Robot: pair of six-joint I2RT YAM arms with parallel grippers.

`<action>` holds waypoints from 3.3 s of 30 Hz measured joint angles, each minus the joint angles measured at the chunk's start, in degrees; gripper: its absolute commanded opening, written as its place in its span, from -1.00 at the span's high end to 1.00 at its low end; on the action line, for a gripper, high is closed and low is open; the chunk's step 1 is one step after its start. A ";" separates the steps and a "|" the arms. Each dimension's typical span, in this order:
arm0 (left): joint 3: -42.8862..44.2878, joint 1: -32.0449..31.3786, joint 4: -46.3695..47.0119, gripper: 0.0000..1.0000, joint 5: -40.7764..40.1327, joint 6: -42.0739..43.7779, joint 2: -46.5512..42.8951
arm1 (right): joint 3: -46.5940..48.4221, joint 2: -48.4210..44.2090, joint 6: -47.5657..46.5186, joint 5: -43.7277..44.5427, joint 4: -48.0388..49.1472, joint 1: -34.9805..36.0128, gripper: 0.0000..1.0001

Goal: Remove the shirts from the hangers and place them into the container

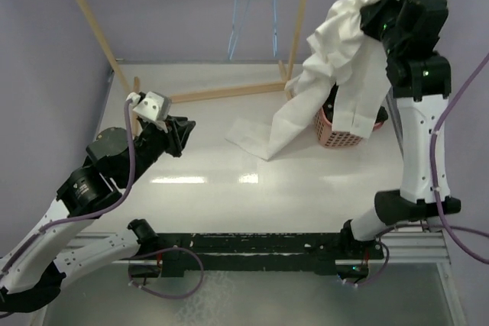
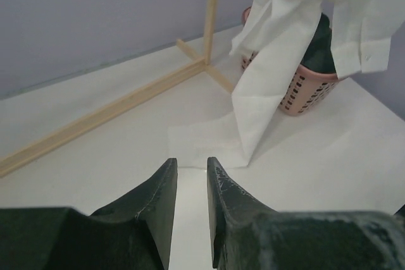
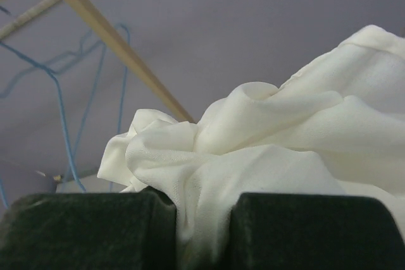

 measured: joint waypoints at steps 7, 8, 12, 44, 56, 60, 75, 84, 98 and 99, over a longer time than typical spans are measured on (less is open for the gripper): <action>0.11 0.00 -5.49 0.42 -4.39 3.06 -3.61 | 38.12 17.97 -1.97 0.66 0.00 -3.17 1.00; 0.09 0.00 -5.95 0.41 -5.03 3.48 -4.44 | 35.32 16.46 -2.21 1.68 2.71 -3.52 1.00; -0.96 0.00 -6.56 0.41 -7.32 4.66 -8.28 | 26.56 11.52 -3.69 5.55 9.25 -4.02 1.00; -16.04 0.00 -9.05 0.38 -11.30 6.40 -13.51 | -23.47 25.81 -2.80 4.87 17.31 -4.17 1.00; -10.05 0.00 -13.22 0.28 -7.72 6.45 -10.93 | -35.26 26.82 1.38 -0.48 24.37 -4.68 0.12; -9.14 0.00 -13.81 0.21 -5.92 6.93 -10.34 | -34.34 26.47 0.74 -2.21 23.15 -4.59 -0.23; -10.38 -0.02 -11.72 0.14 -4.74 8.04 -17.18 | -27.96 6.67 -2.36 -3.69 13.16 -4.52 -0.28; -13.05 -0.02 -11.69 0.14 -4.81 7.89 -18.23 | -28.00 0.85 -5.84 -9.22 8.09 -0.52 -0.17; -15.10 -0.02 -11.61 0.14 -4.87 7.39 -19.28 | -29.00 6.38 -13.51 4.63 1.31 12.81 -0.16; -15.13 -0.02 -11.61 0.14 -4.87 7.39 -19.28 | -29.09 6.49 -13.70 5.22 1.18 12.90 -0.16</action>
